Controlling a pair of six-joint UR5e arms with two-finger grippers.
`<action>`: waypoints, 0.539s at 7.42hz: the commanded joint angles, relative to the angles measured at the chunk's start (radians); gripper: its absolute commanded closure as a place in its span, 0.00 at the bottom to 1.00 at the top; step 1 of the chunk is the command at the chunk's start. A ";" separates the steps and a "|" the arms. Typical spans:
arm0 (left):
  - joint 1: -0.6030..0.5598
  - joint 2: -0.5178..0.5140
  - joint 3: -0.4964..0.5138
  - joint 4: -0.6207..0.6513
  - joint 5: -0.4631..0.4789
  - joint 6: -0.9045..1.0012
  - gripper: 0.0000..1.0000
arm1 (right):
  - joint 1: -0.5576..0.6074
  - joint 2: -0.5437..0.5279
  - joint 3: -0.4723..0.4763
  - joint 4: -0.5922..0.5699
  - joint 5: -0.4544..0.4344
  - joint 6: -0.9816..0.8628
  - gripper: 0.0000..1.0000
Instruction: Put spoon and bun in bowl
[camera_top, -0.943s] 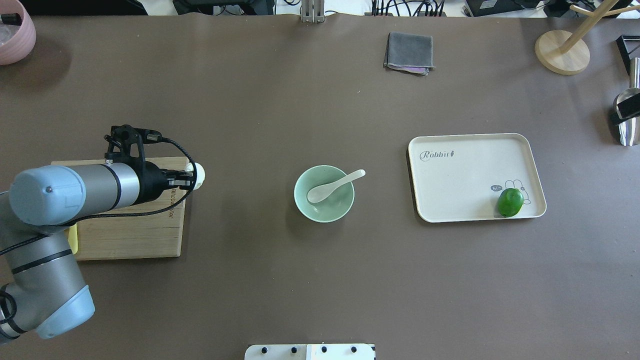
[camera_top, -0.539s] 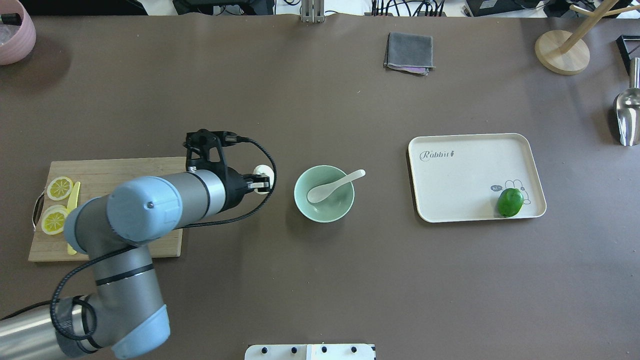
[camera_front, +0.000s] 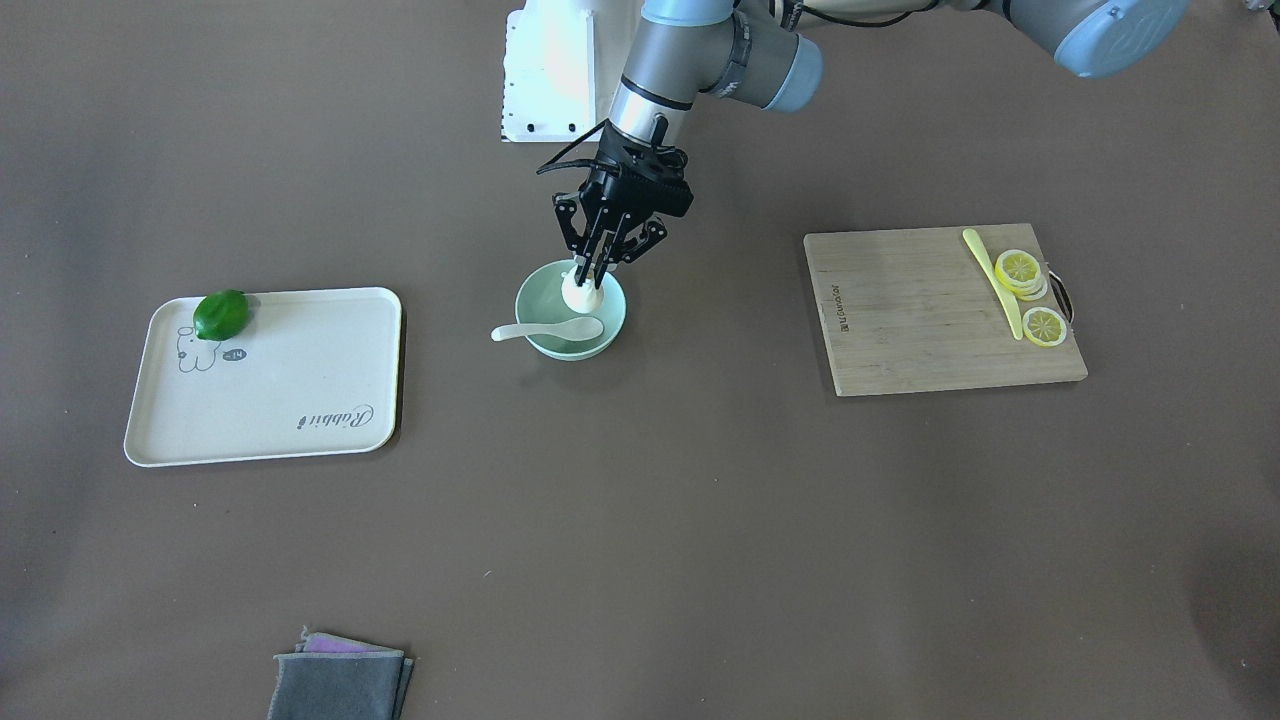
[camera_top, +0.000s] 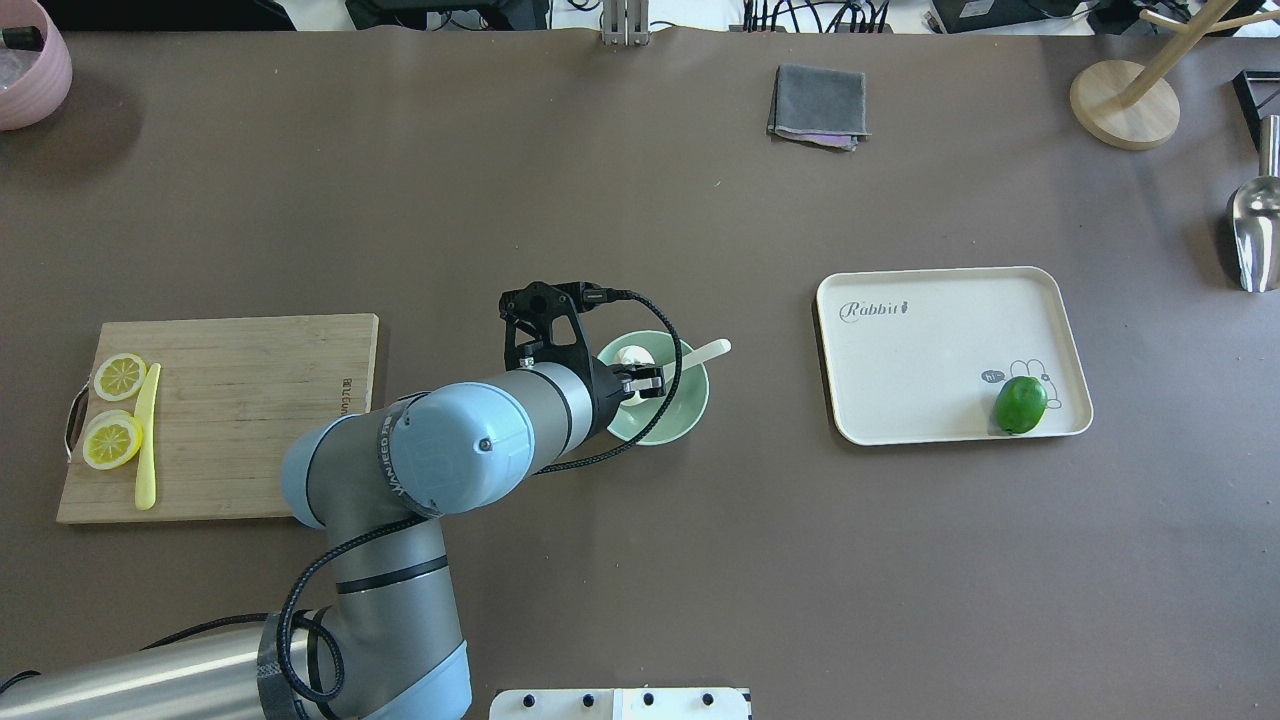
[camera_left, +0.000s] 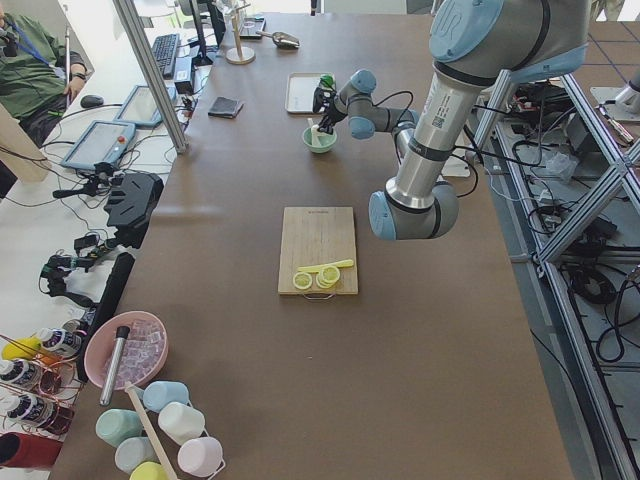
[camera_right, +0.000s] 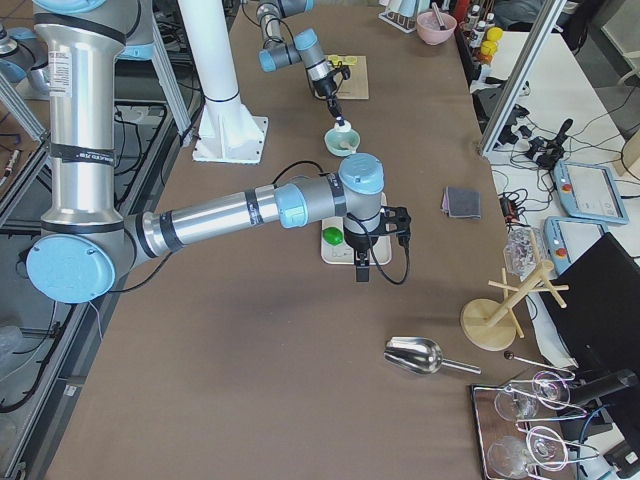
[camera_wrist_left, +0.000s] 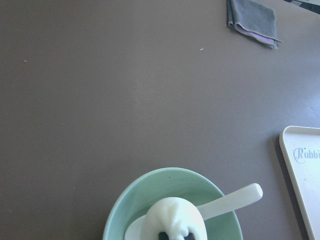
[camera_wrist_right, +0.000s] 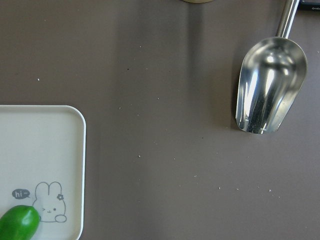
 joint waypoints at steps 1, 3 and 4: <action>0.003 -0.002 0.002 -0.001 0.000 -0.004 0.02 | -0.001 -0.007 0.002 0.000 -0.001 0.001 0.00; -0.003 0.016 -0.057 0.011 -0.012 0.008 0.02 | -0.001 -0.020 -0.001 0.000 -0.002 0.002 0.00; -0.034 0.062 -0.073 0.035 -0.072 0.023 0.02 | -0.001 -0.047 -0.010 0.000 -0.002 0.001 0.00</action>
